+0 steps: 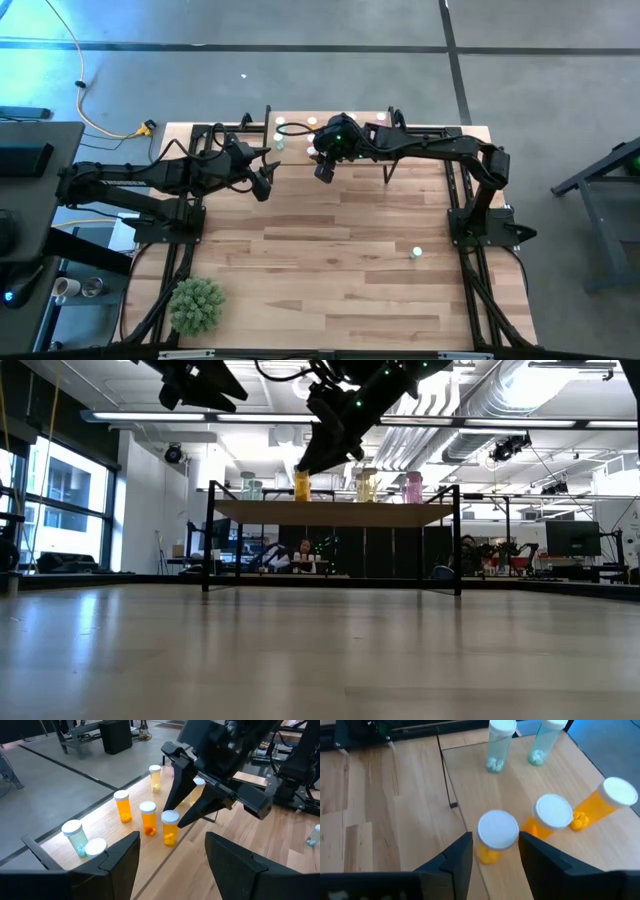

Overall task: Pick and place medicine bottles onto shelf by color
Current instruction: Adjust the violet pill bottle on the shelf

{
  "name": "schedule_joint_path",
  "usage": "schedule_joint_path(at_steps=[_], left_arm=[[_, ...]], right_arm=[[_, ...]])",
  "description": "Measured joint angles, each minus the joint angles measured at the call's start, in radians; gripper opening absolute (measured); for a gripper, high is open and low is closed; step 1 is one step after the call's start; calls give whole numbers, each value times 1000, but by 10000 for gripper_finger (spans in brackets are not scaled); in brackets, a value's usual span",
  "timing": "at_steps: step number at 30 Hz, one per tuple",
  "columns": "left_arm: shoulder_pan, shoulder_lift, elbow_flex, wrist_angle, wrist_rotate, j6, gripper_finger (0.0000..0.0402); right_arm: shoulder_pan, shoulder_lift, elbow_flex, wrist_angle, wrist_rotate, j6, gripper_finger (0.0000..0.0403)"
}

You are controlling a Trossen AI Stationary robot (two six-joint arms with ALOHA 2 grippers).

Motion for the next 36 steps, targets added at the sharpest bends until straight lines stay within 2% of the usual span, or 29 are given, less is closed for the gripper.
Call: schedule_joint_path(at_steps=[13,20,31,36], left_arm=[[0,0,0,-9,0,0,211],[0,0,0,-14,0,43,211],[0,0,0,-14,0,98,211],[0,0,0,0,-31,106,211]], right_arm=[[-1,-60,0,-4,3,30,149],[-6,-139,0,-20,27,88,149],[-11,-331,1,-49,182,155,149],[-11,-402,1,-77,253,181,149]])
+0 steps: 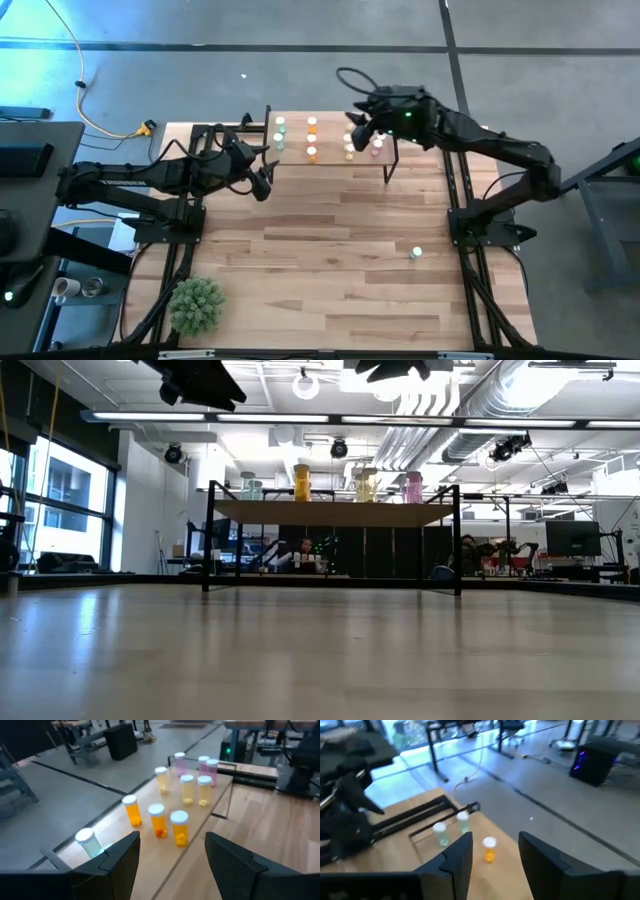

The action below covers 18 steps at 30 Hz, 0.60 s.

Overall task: Pick and place medicine bottles onto shelf by color
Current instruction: Adjust the violet pill bottle on the shelf

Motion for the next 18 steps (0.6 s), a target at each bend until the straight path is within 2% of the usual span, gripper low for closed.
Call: schedule_joint_path(at_steps=[9,12,18], left_arm=[[24,0,0,168,-86,118,211],[46,0,0,189,-95,145,211],[84,0,0,195,-106,147,211]], right_arm=[[0,-90,0,-35,162,65,149],[0,-116,1,-110,168,116,153],[1,-133,1,-356,145,351,184]])
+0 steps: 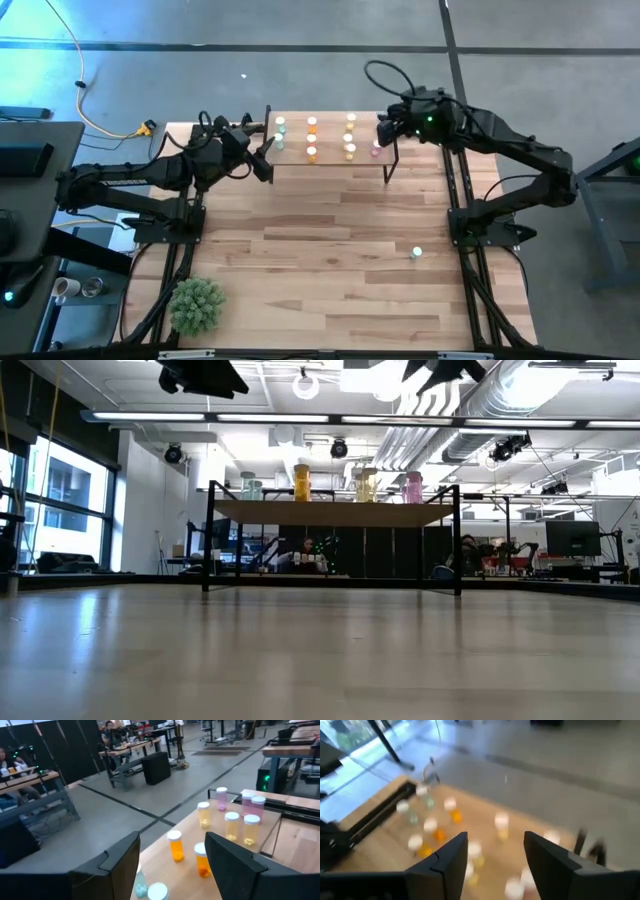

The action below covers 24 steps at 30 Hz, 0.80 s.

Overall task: Pick and place medicine bottles onto shelf by color
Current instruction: Adjust the violet pill bottle on the shelf

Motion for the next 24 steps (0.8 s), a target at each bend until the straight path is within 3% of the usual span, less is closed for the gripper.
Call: schedule_joint_path(at_steps=[5,9,24], left_arm=[[26,0,0,1,1,1,211],[43,0,0,1,1,9,211],[48,0,0,-6,5,10,211]], right_arm=[[0,9,-7,-128,-103,294,195],[6,38,-9,-184,-146,436,193],[0,207,-10,-264,-156,603,192]])
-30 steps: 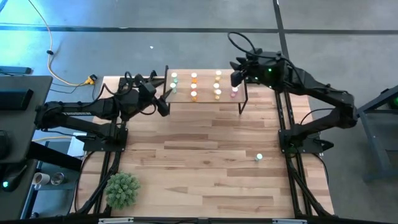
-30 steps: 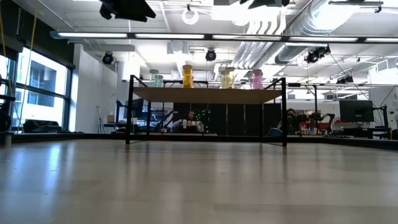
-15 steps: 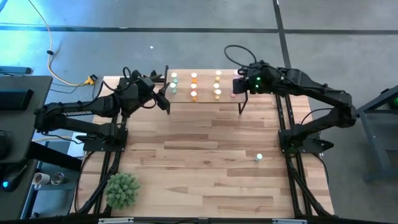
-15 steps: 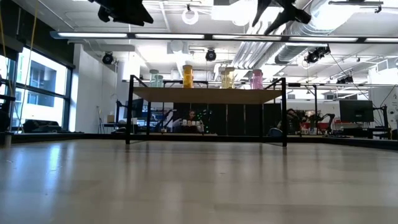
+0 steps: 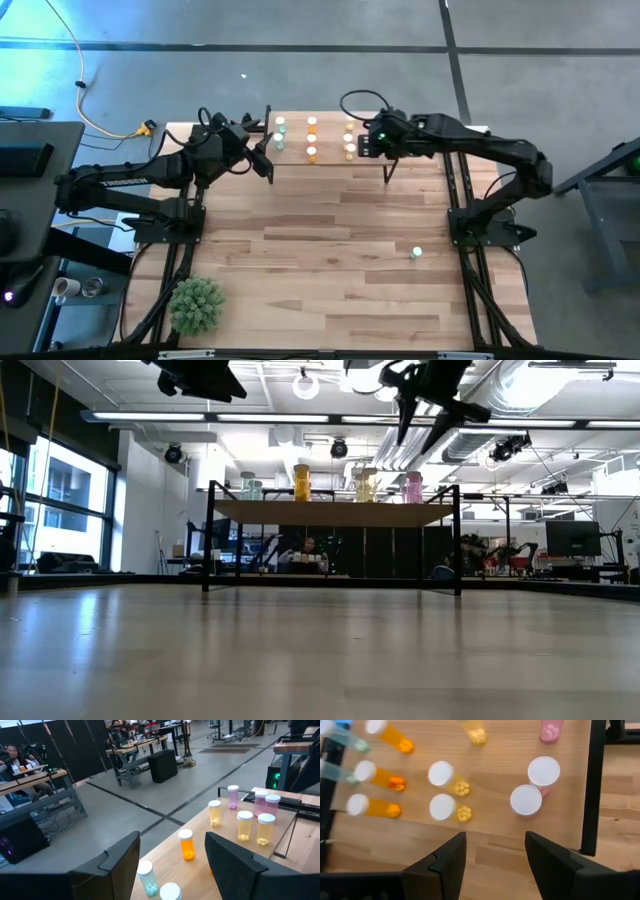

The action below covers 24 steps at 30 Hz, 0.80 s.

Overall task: Pick and place medicine bottles onto shelf by color
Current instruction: Adjust the violet pill bottle on the shelf

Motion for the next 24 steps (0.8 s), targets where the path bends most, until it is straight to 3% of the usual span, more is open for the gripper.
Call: schedule_joint_path(at_steps=[24], left_arm=[[-1,0,0,0,1,64,211]], right_arm=[[-34,102,-1,-48,108,110,192]])
